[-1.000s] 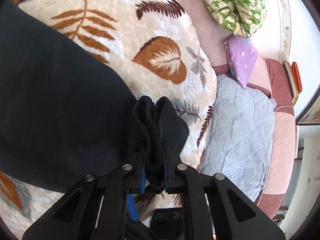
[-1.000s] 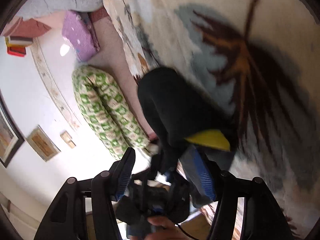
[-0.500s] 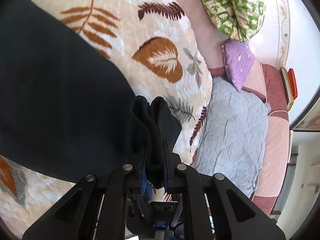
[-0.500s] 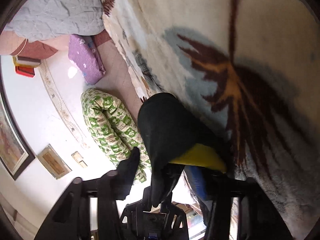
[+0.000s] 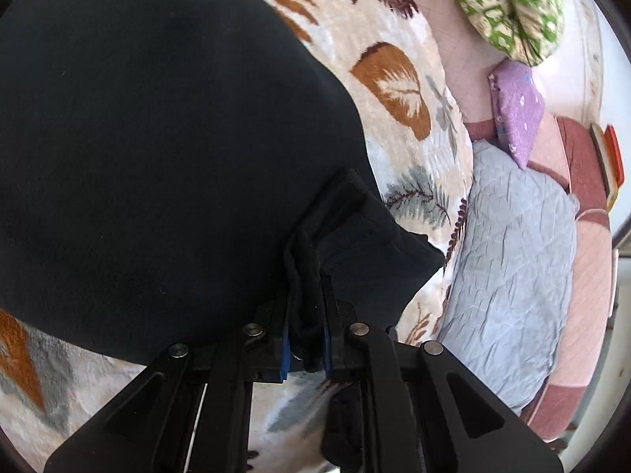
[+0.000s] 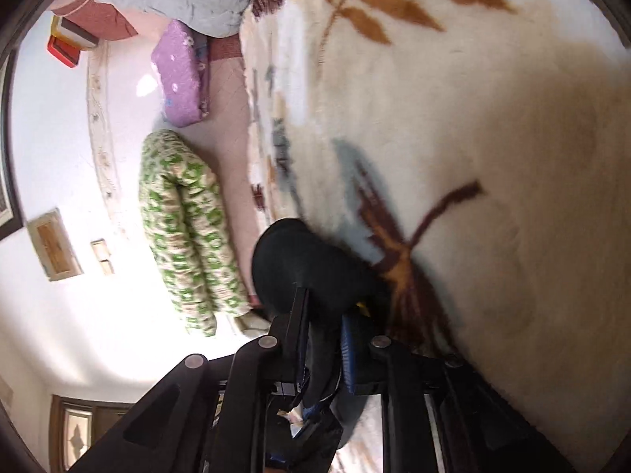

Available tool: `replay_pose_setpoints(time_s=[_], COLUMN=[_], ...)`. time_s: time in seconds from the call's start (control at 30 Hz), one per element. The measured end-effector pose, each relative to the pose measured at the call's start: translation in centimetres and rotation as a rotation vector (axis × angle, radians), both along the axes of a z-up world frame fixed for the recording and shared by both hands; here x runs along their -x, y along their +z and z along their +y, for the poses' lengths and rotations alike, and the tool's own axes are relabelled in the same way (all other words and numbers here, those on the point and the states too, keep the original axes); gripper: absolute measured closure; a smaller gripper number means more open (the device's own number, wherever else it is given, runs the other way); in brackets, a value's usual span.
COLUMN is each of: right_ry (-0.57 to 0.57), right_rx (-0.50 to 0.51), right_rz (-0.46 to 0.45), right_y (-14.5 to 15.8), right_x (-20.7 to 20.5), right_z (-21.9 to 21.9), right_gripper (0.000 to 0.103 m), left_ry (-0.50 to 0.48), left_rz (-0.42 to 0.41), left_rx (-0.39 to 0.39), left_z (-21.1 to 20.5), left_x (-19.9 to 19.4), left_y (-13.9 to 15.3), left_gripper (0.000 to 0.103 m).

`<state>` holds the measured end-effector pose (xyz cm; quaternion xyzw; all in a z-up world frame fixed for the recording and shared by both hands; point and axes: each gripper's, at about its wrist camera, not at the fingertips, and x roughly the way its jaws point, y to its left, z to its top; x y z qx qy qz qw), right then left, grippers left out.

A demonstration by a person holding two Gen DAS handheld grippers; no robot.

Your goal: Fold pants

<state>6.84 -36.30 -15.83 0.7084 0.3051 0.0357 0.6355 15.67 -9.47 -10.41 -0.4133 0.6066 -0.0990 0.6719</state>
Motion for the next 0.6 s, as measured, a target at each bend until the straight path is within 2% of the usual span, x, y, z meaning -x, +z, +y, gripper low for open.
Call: replay_pose_setpoints(time_s=[0.1, 0.17, 0.2, 0.23, 0.33, 0.37, 0.47, 0.57, 0.6], right_ry=[0.024, 0.029, 0.035, 0.043, 0.086, 0.111, 0.174, 0.249, 0.292], right_rx=[0.078, 0.063, 0.029, -0.018, -0.106, -0.092, 0.010, 0.241, 0.274], right_rz=[0.012, 0.023, 0.021, 0.031, 0.038, 0.044, -0.062, -0.173, -0.181], right_y=[0.6, 0.6, 0.6, 0.8, 2.1, 3.0, 7.0, 11.0, 11.4], right_x=[-0.5, -0.7, -0.7, -1.0, 0.3, 1.0, 1.4, -1.4, -2.6], right_z=[0.4, 0.4, 0.2, 0.0, -0.5, -0.8, -1.7, -2.4, -2.1], right_gripper=[0.094, 0.089, 0.088, 0.082, 0.046, 0.043, 0.043, 0.043, 0.043], left_ry=[-0.020, -0.017, -0.016, -0.027, -0.048, -0.042, -0.019, -0.079, -0.100], left_rz=[0.008, 0.018, 0.010, -0.007, -0.054, -0.070, -0.104, -0.133, -0.145], left_rx=[0.040, 0.094, 0.097, 0.083, 0.056, 0.049, 0.117, 0.137, 0.131], left_z=[0.4, 1.3, 1.7, 2.2, 3.5, 4.0, 4.8, 2.7, 1.8], left_x=[-0.4, -0.2, -0.1, 0.1, 1.2, 1.7, 2.7, 2.3, 2.0], left_y=[0.3, 0.6, 0.8, 1.5, 2.9, 3.3, 4.1, 5.1, 5.4], left_gripper=[0.092, 0.092, 0.092, 0.088, 0.076, 0.076, 0.075, 0.075, 0.075])
